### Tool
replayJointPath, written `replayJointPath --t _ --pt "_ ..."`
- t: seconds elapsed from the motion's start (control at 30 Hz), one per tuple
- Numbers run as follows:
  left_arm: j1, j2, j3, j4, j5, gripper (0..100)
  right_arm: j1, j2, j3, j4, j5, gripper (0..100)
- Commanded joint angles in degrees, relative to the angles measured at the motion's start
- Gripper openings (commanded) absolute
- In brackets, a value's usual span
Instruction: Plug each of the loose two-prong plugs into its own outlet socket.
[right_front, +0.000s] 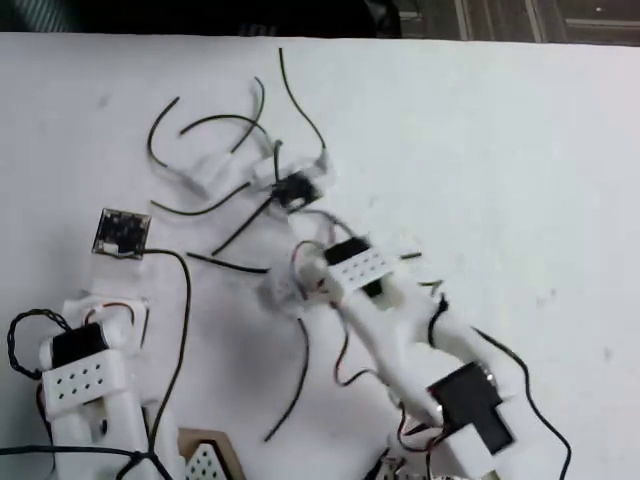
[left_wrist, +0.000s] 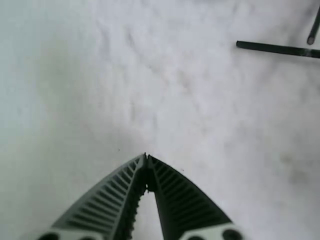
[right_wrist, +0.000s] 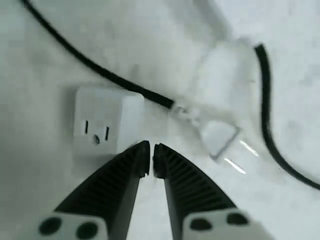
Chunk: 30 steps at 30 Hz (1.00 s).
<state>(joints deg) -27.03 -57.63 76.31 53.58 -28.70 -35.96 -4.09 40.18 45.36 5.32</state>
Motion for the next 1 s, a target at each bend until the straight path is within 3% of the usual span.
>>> replayJointPath --t 0.0,0.23,0.4,0.6,0.73,0.87,0.97 --pt "0.66 -0.84 -0.18 -0.88 -0.26 3 -9.1 -4.09 -3.08 0.04 -1.05 1.7" --pt "0.66 -0.84 -0.18 -0.88 -0.26 3 -18.42 -12.26 -10.81 14.37 -8.0 1.8" --pt "0.66 -0.84 -0.18 -0.88 -0.26 3 -18.15 -14.99 -10.9 16.4 -7.91 1.8" --pt "0.66 -0.84 -0.26 -0.88 -0.26 3 -8.48 -17.71 -10.99 20.0 -7.91 1.8" --pt "2.33 -0.84 -0.44 -0.7 -0.18 3 3.3 -18.86 -10.99 20.18 -7.47 2.0" --pt "7.25 -0.84 -3.16 4.31 0.44 16 16.75 -17.63 -10.99 16.66 -4.22 2.1" --pt "12.62 -0.84 -6.51 9.49 4.84 25 23.16 -14.55 -10.99 12.62 1.23 2.1"
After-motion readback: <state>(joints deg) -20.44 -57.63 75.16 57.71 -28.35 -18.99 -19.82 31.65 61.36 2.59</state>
